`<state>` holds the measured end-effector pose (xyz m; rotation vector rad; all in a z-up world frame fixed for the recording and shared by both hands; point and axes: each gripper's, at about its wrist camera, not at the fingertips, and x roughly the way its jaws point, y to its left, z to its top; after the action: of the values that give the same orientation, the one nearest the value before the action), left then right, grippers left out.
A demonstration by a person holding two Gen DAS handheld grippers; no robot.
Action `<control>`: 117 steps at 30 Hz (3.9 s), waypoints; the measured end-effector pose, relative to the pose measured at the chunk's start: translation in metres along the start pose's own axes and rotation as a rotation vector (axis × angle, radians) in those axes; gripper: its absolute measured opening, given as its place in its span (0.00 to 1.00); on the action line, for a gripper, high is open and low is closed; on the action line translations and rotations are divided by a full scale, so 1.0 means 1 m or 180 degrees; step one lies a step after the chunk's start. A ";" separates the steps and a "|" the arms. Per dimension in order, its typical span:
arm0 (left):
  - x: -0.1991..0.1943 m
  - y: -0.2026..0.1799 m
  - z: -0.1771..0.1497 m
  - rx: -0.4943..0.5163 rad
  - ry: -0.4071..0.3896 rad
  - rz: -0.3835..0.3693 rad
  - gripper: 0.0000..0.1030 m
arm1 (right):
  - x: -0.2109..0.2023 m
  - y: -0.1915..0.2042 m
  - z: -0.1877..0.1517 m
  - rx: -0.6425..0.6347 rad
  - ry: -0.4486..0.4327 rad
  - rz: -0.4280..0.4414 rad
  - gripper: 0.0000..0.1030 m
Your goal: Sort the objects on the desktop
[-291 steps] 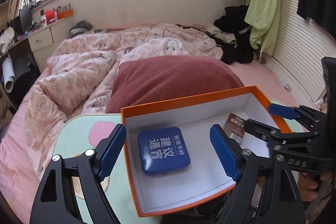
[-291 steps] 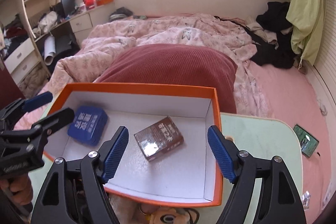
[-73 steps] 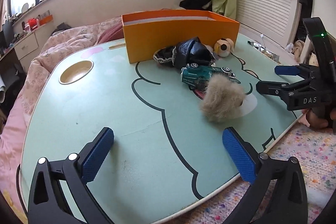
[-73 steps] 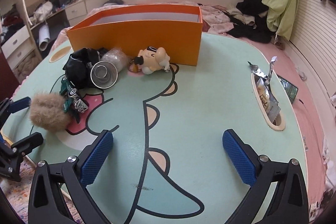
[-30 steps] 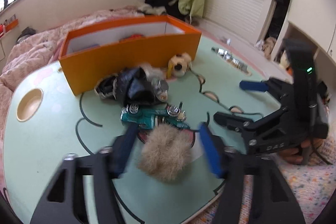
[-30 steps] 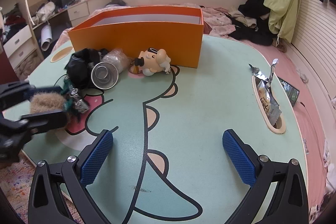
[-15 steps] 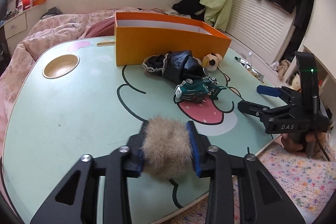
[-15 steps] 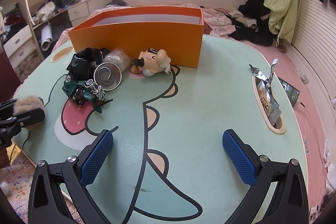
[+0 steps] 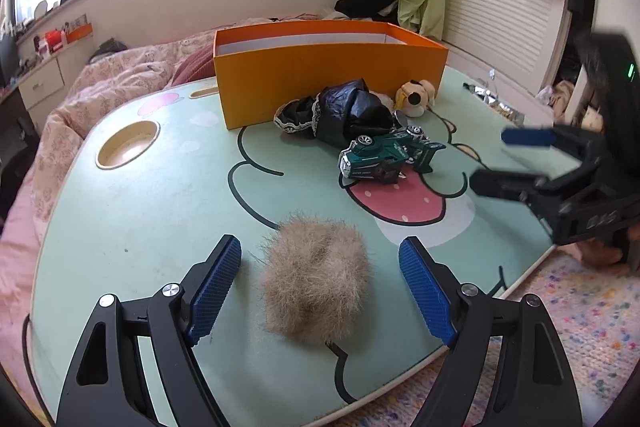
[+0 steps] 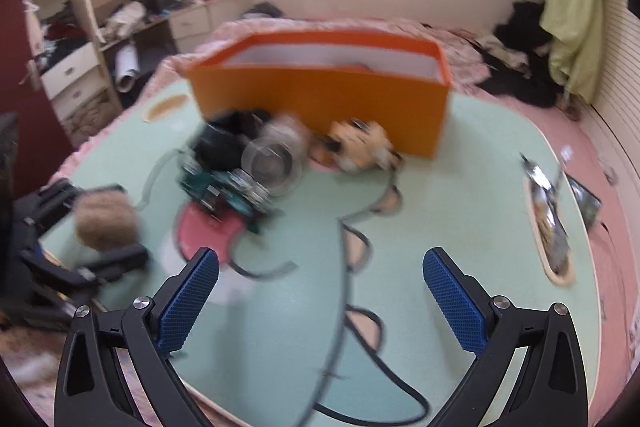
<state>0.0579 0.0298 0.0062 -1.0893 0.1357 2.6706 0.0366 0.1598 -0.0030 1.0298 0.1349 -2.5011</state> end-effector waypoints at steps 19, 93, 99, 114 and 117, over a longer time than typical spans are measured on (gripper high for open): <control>-0.003 0.003 0.000 -0.0016 -0.0083 0.0013 0.39 | 0.029 0.040 0.012 -0.0413 0.0371 0.0333 0.46; 0.020 0.020 0.035 -0.0557 0.0283 0.0225 0.77 | 0.033 -0.015 0.003 0.0274 0.0410 -0.0546 0.94; 0.026 0.022 0.030 -0.0461 0.0317 0.0442 1.00 | 0.035 -0.019 -0.003 0.0283 0.0410 -0.0536 1.00; 0.026 0.023 0.030 -0.0441 0.0297 0.0435 1.00 | 0.035 -0.022 0.000 0.0259 0.0391 -0.0515 1.00; 0.026 0.023 0.030 -0.0440 0.0298 0.0435 1.00 | 0.035 -0.020 0.000 0.0259 0.0390 -0.0517 1.00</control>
<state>0.0133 0.0183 0.0090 -1.2919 0.0443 2.7852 0.0064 0.1657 -0.0286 1.2521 0.1602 -2.6061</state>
